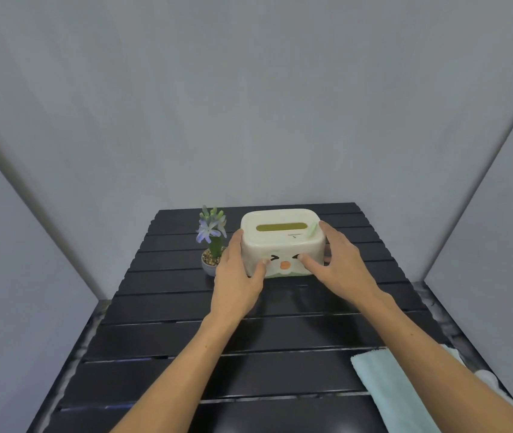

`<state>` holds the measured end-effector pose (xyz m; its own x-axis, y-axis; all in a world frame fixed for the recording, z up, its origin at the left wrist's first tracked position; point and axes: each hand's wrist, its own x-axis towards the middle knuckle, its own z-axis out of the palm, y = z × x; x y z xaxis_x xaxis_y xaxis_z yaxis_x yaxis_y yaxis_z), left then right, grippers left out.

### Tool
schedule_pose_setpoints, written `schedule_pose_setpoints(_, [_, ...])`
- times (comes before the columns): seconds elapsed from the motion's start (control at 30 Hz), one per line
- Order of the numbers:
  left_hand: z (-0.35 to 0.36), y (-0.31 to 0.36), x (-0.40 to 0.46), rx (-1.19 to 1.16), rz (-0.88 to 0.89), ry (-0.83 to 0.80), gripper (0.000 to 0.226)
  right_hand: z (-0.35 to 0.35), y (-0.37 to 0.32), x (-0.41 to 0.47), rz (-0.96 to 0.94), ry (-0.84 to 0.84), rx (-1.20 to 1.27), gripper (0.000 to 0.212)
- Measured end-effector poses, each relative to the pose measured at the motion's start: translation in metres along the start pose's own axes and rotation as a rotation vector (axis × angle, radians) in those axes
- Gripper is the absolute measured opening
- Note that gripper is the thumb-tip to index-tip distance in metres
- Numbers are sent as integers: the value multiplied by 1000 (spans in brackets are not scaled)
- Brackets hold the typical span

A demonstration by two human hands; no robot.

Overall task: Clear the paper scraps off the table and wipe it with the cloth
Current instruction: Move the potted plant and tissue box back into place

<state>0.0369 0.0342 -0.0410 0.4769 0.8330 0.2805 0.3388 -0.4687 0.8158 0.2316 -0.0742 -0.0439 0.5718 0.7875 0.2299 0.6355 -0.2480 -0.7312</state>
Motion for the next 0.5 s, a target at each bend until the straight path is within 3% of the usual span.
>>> schedule_pose_setpoints(0.37, [1,-4,-2,-38,-57,-22,76,-2,1,-1,-1,-2,-6,83])
schedule_pose_setpoints(0.5, [-1,-4,-8,-85,-76,-32,75,-4,-3,-11,23,0,27,95])
